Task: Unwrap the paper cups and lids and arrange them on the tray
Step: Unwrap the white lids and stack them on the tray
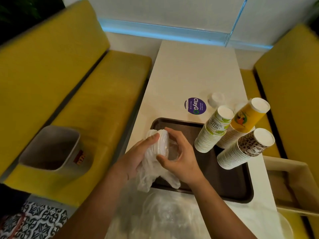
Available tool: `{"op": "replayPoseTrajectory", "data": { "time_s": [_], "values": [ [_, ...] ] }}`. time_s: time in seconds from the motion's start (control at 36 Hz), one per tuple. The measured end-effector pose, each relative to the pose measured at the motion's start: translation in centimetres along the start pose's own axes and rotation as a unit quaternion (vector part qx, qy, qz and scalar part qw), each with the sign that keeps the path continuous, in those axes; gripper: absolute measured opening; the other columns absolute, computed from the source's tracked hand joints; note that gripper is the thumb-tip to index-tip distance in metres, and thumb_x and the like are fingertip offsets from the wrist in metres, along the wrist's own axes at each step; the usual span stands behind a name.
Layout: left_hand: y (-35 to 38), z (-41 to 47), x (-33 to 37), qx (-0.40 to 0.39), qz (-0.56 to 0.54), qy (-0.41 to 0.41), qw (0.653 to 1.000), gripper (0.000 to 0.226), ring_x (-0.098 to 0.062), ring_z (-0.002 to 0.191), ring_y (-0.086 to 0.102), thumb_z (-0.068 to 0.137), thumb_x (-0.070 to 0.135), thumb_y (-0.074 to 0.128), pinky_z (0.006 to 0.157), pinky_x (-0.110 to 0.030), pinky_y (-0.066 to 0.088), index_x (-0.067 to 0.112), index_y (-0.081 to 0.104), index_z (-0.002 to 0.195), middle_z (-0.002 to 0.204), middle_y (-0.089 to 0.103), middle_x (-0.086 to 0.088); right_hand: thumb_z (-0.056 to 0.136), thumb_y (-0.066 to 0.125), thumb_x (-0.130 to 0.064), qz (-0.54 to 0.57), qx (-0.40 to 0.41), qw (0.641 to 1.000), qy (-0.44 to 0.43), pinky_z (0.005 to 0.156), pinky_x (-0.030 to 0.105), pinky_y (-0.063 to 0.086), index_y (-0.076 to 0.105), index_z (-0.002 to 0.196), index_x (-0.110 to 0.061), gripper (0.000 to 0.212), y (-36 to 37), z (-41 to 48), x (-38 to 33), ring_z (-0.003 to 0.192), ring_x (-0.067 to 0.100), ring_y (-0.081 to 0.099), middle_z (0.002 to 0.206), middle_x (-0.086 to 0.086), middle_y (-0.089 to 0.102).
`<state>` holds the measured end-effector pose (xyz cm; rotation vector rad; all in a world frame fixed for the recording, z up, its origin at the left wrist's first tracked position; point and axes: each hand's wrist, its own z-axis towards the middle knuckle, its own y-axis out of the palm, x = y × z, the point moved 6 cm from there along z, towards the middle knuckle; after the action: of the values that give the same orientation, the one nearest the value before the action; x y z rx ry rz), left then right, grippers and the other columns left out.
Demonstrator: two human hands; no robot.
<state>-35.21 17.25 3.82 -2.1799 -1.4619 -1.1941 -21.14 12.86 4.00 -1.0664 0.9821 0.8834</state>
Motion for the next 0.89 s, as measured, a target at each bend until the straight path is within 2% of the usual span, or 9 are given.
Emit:
{"op": "replayPoseTrajectory", "data": {
  "time_s": [0.11, 0.19, 0.36, 0.42, 0.5, 0.58, 0.67, 0.81, 0.89],
  "values": [
    [-0.1, 0.5, 0.2, 0.002, -0.002, 0.002, 1.0, 0.073, -0.028, 0.113, 0.071, 0.073, 0.066, 0.061, 0.103, -0.047, 0.055, 0.027, 0.057, 0.135, 0.121, 0.074, -0.01, 0.079, 0.084, -0.032, 0.032, 0.012, 0.999, 0.012, 0.107, 0.044, 0.054, 0.052, 0.146, -0.019, 0.076, -0.2, 0.5, 0.8, 0.13, 0.024, 0.059, 0.137, -0.001, 0.06],
    [-0.4, 0.7, 0.2, 0.004, -0.001, 0.007, 1.0, 0.055, -0.021, 0.105, 0.075, 0.08, 0.063, 0.057, 0.091, -0.037, 0.058, 0.028, 0.066, 0.121, 0.113, 0.079, -0.005, 0.079, 0.08, -0.029, 0.14, 0.049, 0.988, 0.048, 0.111, 0.047, 0.052, 0.054, 0.144, -0.018, 0.071, -0.4, 0.8, 1.5, 0.132, 0.025, 0.061, 0.137, 0.001, 0.065],
    [-1.6, 0.6, -0.2, 0.028, 0.024, 0.001, 0.999, 0.064, -0.023, 0.118, 0.065, 0.074, 0.079, 0.06, 0.108, -0.044, 0.05, 0.038, 0.064, 0.123, 0.127, 0.07, -0.002, 0.082, 0.081, -0.03, 0.286, 0.143, 0.934, 0.158, 0.107, 0.058, 0.053, 0.058, 0.141, -0.019, 0.064, -1.1, 2.7, 4.0, 0.122, 0.025, 0.069, 0.129, 0.005, 0.071],
    [-1.8, 0.2, 0.0, 0.046, 0.015, 0.006, 0.999, 0.054, -0.023, 0.115, 0.064, 0.074, 0.074, 0.057, 0.111, -0.048, 0.048, 0.039, 0.061, 0.116, 0.122, 0.068, -0.001, 0.086, 0.083, -0.033, 0.205, 0.154, 0.949, 0.183, 0.104, 0.053, 0.057, 0.057, 0.142, -0.023, 0.063, -1.2, 3.7, 5.0, 0.118, 0.016, 0.069, 0.13, -0.001, 0.069],
    [-2.3, 0.2, -0.1, 0.073, -0.001, -0.002, 0.997, 0.05, -0.024, 0.111, 0.061, 0.077, 0.071, 0.057, 0.115, -0.053, 0.044, 0.04, 0.054, 0.116, 0.121, 0.063, 0.0, 0.079, 0.08, -0.052, -0.02, 0.11, 0.973, 0.201, 0.109, 0.043, 0.052, 0.048, 0.15, -0.026, 0.083, -1.0, 5.4, 6.6, 0.129, 0.016, 0.056, 0.144, -0.003, 0.053],
    [-2.7, -0.1, 0.2, 0.084, -0.033, 0.006, 0.996, 0.02, -0.023, 0.103, 0.06, 0.095, 0.058, 0.054, 0.113, -0.051, 0.045, 0.039, 0.053, 0.102, 0.111, 0.06, 0.001, 0.083, 0.081, -0.044, -0.174, 0.038, 0.965, 0.19, 0.105, 0.031, 0.041, 0.038, 0.155, -0.015, 0.089, 0.0, 6.6, 8.4, 0.133, 0.026, 0.046, 0.146, 0.007, 0.038],
    [-2.7, -0.5, 0.4, 0.072, -0.037, 0.007, 0.997, 0.02, -0.026, 0.107, 0.062, 0.096, 0.055, 0.052, 0.106, -0.051, 0.049, 0.041, 0.065, 0.099, 0.116, 0.064, -0.002, 0.082, 0.081, -0.044, -0.281, -0.016, 0.941, 0.189, 0.111, 0.042, 0.044, 0.029, 0.159, -0.013, 0.098, 1.1, 6.9, 10.3, 0.138, 0.033, 0.038, 0.151, 0.01, 0.031],
    [-3.3, -0.6, 0.2, 0.089, -0.03, 0.015, 0.995, 0.028, -0.019, 0.091, 0.067, 0.105, 0.044, 0.047, 0.074, -0.035, 0.056, 0.038, 0.071, 0.092, 0.093, 0.072, 0.005, 0.085, 0.079, -0.04, -0.371, -0.053, 0.91, 0.18, 0.112, 0.049, 0.043, 0.023, 0.162, -0.012, 0.1, 2.2, 7.4, 11.7, 0.139, 0.038, 0.035, 0.154, 0.016, 0.034],
    [-3.8, -0.4, -0.2, 0.07, -0.033, 0.015, 0.997, 0.034, -0.021, 0.097, 0.071, 0.101, 0.049, 0.049, 0.082, -0.039, 0.06, 0.039, 0.081, 0.095, 0.098, 0.078, 0.003, 0.087, 0.079, -0.037, -0.382, -0.059, 0.906, 0.172, 0.112, 0.049, 0.042, 0.024, 0.161, -0.012, 0.095, 2.8, 7.7, 12.3, 0.138, 0.039, 0.037, 0.154, 0.016, 0.035]
  ]
}}
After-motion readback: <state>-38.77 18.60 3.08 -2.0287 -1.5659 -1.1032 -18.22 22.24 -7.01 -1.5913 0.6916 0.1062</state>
